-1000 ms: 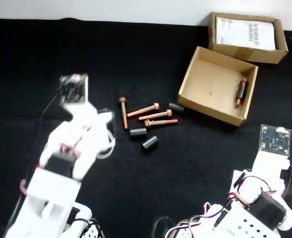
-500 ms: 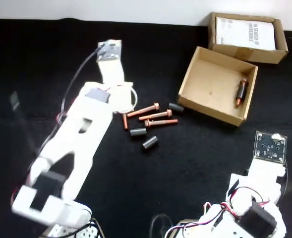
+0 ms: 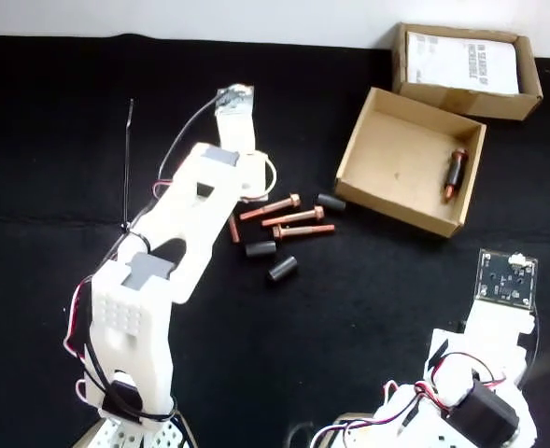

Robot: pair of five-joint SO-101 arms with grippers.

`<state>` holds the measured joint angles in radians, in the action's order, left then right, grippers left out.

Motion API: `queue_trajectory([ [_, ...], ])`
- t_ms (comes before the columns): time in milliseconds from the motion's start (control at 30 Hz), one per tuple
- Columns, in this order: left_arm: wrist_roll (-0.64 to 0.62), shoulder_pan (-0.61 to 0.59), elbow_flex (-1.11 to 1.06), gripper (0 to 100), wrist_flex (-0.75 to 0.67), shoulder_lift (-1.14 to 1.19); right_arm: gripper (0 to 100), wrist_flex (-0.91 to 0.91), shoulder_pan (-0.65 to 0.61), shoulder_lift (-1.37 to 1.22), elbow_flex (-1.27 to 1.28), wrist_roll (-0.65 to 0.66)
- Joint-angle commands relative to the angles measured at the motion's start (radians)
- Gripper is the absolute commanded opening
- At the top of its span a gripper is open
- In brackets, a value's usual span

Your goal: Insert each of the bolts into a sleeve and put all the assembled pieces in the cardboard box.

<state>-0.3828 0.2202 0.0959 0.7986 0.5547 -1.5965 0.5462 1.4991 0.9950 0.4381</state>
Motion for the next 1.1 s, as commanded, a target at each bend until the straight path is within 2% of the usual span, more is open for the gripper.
queue_trajectory([
  [0,-0.002,-0.015,0.085,2,0.074,-0.027,0.7,0.016,0.004,0.008,-0.002,0.012],
  [333,-0.002,0.005,0.295,2,0.531,-0.125,0.7,0.027,0.002,0.007,-0.002,0.012],
  [433,-0.002,0.016,0.305,2,0.615,-0.128,0.7,0.027,0.001,0.007,-0.002,0.011],
  [700,-0.051,0.002,0.305,2,0.628,-0.122,0.7,0.027,-0.024,0.007,-0.002,0.008],
  [933,-0.058,0.004,0.297,19,0.628,-0.122,0.7,0.025,-0.022,0.012,-0.002,0.008],
  [1067,-0.058,0.002,0.294,20,0.605,-0.120,0.7,0.025,-0.019,0.012,-0.002,0.008],
])
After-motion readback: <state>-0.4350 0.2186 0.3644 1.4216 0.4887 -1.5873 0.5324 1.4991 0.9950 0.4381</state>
